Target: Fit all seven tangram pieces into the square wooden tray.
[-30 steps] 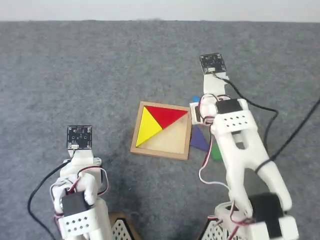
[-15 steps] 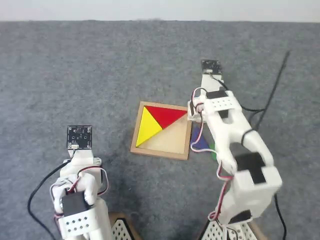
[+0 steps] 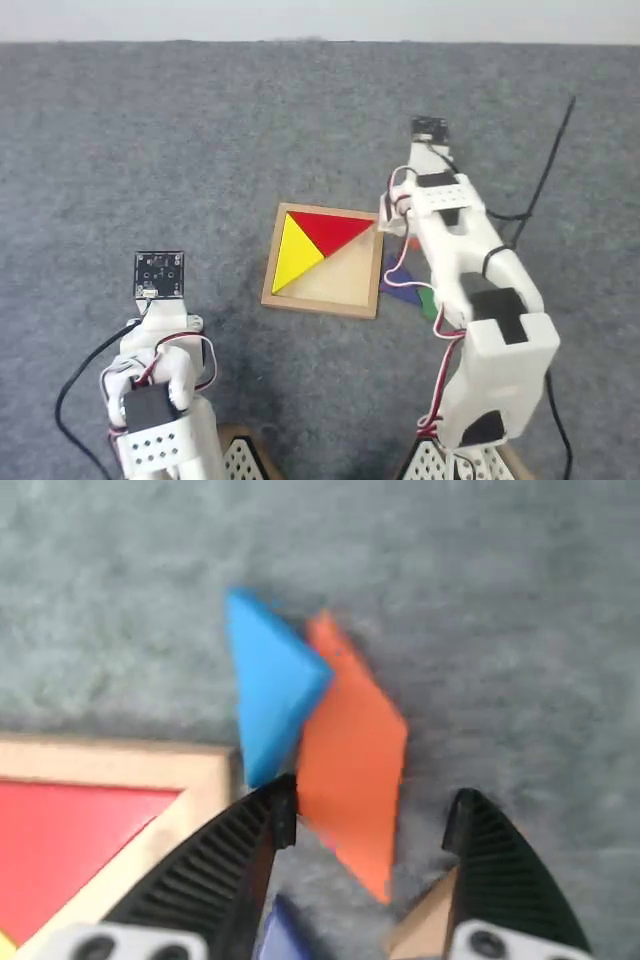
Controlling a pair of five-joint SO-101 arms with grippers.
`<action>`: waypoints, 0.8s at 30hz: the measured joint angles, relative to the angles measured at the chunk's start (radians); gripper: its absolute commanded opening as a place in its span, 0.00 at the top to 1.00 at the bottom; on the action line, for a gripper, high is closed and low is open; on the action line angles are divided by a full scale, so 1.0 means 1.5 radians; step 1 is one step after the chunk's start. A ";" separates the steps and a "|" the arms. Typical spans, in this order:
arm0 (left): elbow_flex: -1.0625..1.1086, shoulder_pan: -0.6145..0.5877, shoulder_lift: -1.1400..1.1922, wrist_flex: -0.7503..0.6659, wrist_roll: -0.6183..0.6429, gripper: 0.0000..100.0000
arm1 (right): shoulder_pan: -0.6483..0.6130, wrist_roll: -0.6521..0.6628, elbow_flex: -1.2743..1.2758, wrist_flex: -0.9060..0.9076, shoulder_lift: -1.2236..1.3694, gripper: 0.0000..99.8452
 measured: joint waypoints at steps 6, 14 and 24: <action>0.000 0.000 0.000 0.000 0.000 0.98 | 0.046 -0.003 -0.023 0.031 0.001 0.74; 0.000 0.000 0.000 0.000 0.000 0.98 | 0.064 -0.002 -0.033 0.075 0.000 0.74; 0.000 0.000 0.000 0.000 0.000 0.98 | 0.056 0.053 -0.032 0.097 -0.057 0.75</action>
